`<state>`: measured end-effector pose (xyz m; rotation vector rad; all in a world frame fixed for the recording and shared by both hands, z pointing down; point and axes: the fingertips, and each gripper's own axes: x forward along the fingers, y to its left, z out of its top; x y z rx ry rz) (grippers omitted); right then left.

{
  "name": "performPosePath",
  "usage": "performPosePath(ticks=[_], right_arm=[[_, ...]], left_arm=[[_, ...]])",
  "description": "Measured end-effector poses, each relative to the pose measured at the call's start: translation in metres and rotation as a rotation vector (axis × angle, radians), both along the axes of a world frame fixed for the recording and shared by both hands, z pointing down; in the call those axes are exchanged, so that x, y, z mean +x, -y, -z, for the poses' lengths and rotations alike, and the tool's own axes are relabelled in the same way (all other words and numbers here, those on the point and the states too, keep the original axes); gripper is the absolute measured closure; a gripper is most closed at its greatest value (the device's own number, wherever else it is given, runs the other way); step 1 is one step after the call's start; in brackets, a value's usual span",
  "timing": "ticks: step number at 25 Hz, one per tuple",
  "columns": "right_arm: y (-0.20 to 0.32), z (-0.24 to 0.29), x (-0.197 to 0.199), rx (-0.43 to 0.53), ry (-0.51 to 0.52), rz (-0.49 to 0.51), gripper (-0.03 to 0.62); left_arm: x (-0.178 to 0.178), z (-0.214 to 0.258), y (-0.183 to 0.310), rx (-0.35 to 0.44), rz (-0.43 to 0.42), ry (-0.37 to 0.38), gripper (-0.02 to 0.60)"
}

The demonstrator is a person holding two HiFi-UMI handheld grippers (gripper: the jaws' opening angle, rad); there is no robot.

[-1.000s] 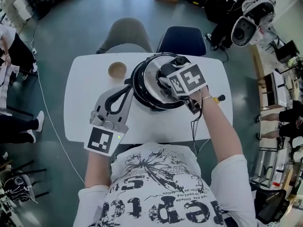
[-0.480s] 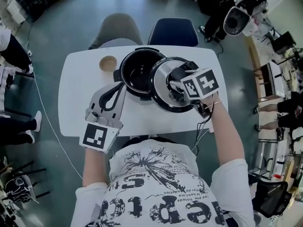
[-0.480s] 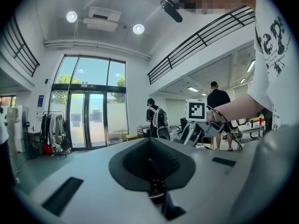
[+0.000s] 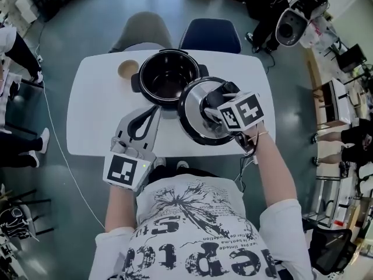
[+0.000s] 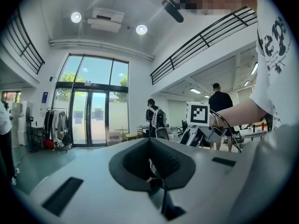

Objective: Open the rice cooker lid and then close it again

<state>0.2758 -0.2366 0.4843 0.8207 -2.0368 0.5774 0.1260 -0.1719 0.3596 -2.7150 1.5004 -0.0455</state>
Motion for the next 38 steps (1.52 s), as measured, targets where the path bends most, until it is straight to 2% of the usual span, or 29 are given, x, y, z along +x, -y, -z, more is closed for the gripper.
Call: performPosePath(ticks=[8,13,19,23,28,34,38], right_arm=[[-0.030,-0.006,0.030,0.005,0.001,0.019,0.301],[-0.039,-0.004,0.051,0.011,-0.005,0.031,0.301],[-0.035,0.005,0.040,0.030,-0.008,0.056,0.301],[-0.023,0.019,0.025,0.044,-0.001,0.081,0.301],[-0.001,0.027,-0.011,0.052,-0.005,0.090,0.301],[0.065,0.035,-0.086,0.056,-0.018,0.091,0.301],[0.072,0.043,-0.104,0.061,-0.014,0.090,0.301]], left_arm=[[0.035,-0.015,-0.024,-0.019,-0.001,0.007,0.568],[0.055,-0.009,-0.032,0.003,0.006,0.013,0.568],[0.050,-0.005,-0.032,0.015,0.018,0.020,0.568],[0.049,0.015,-0.020,0.055,0.013,0.032,0.568],[0.023,0.025,-0.006,0.085,0.001,0.035,0.568],[-0.049,0.031,0.055,0.075,-0.020,0.041,0.568],[-0.066,0.040,0.058,0.072,-0.012,0.047,0.568]])
